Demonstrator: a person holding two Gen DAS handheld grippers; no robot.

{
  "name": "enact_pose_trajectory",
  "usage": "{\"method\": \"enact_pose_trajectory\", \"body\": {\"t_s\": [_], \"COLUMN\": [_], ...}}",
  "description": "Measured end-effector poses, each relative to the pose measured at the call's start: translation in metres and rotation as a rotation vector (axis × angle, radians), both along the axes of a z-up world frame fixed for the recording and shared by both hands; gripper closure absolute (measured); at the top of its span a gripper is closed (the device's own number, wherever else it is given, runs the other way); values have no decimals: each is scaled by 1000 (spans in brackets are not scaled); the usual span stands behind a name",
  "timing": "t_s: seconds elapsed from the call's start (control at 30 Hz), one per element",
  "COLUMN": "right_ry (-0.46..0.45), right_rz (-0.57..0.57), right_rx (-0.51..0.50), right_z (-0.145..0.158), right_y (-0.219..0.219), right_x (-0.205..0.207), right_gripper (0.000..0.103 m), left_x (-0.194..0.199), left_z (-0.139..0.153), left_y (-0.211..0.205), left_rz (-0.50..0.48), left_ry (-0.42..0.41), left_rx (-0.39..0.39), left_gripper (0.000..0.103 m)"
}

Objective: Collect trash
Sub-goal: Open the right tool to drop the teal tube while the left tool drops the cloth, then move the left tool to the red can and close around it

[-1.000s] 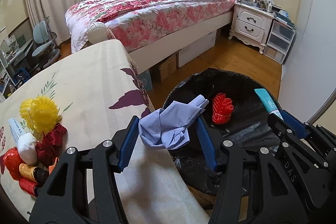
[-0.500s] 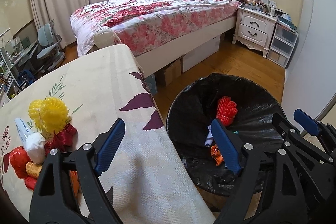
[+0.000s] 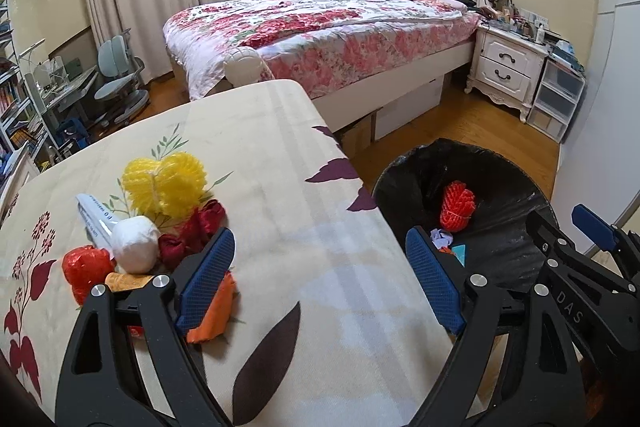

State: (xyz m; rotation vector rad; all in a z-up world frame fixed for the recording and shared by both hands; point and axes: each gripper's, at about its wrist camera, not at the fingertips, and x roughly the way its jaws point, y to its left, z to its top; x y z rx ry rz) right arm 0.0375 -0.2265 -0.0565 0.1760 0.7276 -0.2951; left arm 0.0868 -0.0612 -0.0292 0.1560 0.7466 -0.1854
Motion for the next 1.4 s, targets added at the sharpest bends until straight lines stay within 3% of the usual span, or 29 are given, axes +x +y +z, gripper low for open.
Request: {"method": "enact_pose_trajectory", "body": {"t_s": [0.73, 1.23, 1.4], "right_ry": [-3, 7, 9], "right_rz": [200, 252, 261], "right_rx": [3, 2, 0], "right_z": [5, 2, 2], "right_y": [84, 103, 107], "right_x": [-9, -11, -11], "right_gripper": [44, 44, 44], "left_x": [-18, -30, -33], "left_z": [-9, -25, -17], "left_y": [119, 155, 158], "left_rz": [277, 314, 316], "left_ry": [65, 139, 120], "left_rx": [-32, -79, -95], "left_gripper": [18, 18, 18]}}
